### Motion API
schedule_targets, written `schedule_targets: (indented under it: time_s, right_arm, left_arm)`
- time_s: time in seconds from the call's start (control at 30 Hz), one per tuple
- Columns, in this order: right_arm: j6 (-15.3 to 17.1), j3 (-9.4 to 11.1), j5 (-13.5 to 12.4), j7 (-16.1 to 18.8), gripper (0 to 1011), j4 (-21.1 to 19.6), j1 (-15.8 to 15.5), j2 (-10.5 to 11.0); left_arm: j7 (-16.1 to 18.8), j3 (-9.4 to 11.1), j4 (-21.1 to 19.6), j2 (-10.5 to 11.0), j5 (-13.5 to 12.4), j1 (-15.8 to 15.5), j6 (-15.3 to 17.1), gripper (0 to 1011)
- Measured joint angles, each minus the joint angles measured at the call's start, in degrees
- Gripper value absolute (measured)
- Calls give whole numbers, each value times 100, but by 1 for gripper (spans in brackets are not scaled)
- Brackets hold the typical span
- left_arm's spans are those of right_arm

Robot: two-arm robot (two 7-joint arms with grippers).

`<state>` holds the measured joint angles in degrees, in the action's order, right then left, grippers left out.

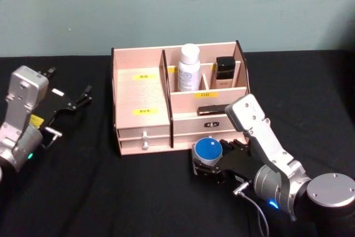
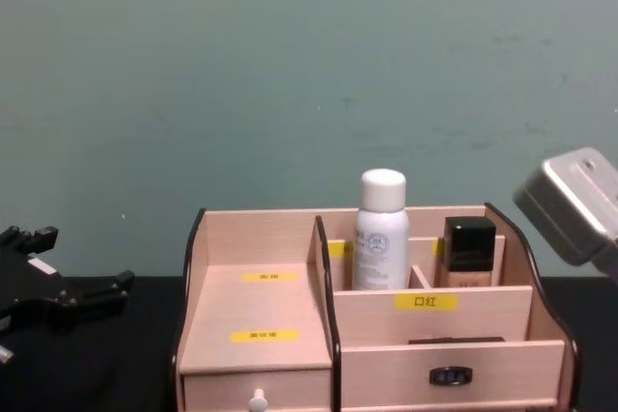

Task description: Pick up the facial cleanser and watermelon frost from the table and place them into the tiered storage box.

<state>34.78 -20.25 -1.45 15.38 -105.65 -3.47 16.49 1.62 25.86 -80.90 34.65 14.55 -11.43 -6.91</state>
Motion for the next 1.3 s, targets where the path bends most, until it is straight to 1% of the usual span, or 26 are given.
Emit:
schedule_targets:
  time_s: [0.03,0.1,0.13,0.23,1.07,1.3]
  right_arm:
    - [0,0,0,-1,841,0,0,1]
    - [0,-1,-1,-2,811,-1,0,1]
    - [0,-2,-2,-3,760,-1,0,2]
    - [-1,-2,-4,-4,699,-4,0,3]
    - [0,-1,-10,1,695,-8,0,4]
    - [-184,64,10,252,695,-73,-29,57]
  left_arm:
    - [0,0,0,0,0,0,0,1002]
    - [0,0,0,0,0,0,0,1001]
    - [0,0,0,0,0,0,0,1001]
    - [0,0,0,0,0,0,0,1001]
    - [0,0,0,0,0,0,0,1001]
    - [0,0,0,0,0,0,0,1001]
